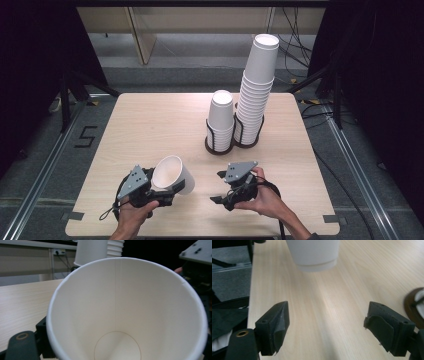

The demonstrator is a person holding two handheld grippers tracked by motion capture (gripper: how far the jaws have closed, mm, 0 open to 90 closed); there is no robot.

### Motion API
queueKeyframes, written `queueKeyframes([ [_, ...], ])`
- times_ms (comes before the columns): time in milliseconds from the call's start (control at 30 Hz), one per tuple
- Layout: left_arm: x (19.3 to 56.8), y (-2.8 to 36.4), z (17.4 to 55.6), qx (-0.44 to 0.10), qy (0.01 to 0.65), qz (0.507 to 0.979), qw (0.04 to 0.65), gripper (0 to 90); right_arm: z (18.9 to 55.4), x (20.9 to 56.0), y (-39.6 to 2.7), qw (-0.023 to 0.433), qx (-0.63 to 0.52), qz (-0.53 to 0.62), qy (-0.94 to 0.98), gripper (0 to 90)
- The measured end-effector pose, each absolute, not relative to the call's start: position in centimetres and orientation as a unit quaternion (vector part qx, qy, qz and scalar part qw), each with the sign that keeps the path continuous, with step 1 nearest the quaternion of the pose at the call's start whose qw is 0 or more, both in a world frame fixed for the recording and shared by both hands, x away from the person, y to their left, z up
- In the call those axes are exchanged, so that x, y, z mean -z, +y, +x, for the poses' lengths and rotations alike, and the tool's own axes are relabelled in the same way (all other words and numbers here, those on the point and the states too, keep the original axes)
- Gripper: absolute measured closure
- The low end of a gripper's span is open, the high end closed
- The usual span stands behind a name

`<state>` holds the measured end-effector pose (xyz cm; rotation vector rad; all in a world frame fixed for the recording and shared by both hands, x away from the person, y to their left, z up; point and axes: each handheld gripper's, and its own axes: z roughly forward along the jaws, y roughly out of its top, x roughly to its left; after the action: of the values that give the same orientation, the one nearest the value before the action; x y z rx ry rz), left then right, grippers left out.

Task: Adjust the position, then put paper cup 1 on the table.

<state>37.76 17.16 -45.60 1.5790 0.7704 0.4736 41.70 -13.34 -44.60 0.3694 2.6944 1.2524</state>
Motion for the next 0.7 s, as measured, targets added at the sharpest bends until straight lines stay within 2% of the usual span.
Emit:
queueKeyframes([
  [200, 45.8, 17.4, 38.0, -0.24, 0.338, 0.696, 0.586, 14.0, 41.4, 45.1, -14.5, 0.081, -0.41, 0.144, 0.897, 19.8],
  [700, 46.1, 17.8, 38.6, -0.26, 0.346, 0.699, 0.569, 13.9, 40.3, 45.8, -16.5, 0.087, -0.408, 0.169, 0.893, 19.7],
])
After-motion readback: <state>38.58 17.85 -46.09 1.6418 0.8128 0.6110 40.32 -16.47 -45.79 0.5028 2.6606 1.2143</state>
